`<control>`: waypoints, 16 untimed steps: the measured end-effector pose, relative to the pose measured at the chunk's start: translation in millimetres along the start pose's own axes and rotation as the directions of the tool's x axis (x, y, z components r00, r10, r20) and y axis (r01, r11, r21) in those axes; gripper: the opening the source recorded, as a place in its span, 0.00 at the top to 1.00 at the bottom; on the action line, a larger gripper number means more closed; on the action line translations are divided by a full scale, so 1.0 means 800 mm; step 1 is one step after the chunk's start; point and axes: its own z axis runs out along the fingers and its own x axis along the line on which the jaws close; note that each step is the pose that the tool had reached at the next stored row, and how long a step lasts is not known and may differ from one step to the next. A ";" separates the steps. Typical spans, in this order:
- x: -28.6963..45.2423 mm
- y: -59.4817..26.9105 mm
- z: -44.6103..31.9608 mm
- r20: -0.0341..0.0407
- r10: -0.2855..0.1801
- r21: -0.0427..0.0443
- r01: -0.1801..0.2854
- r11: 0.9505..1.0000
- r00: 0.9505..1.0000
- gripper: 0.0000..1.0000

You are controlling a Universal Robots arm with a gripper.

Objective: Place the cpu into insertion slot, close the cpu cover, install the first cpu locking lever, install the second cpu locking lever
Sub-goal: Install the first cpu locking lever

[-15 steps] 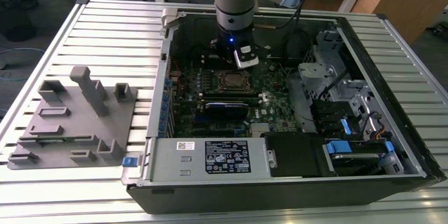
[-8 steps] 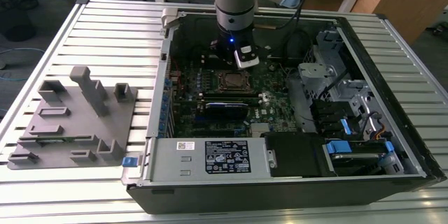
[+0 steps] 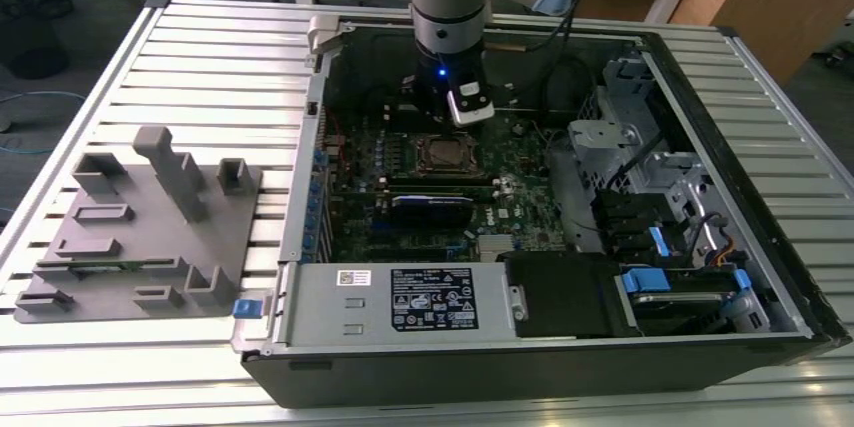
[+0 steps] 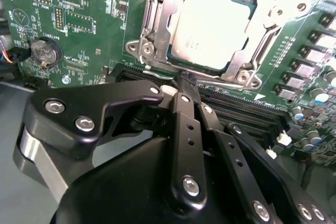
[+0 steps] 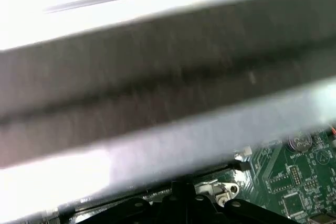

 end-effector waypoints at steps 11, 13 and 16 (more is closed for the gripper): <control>0.0011 0.006 -0.0007 0.001 -0.001 0.005 0.001 1.000 1.000 0.89; 0.0009 0.006 -0.0029 0.001 -0.001 0.005 0.001 1.000 1.000 0.89; 0.0007 0.006 -0.0038 0.002 -0.001 0.006 0.001 1.000 1.000 0.89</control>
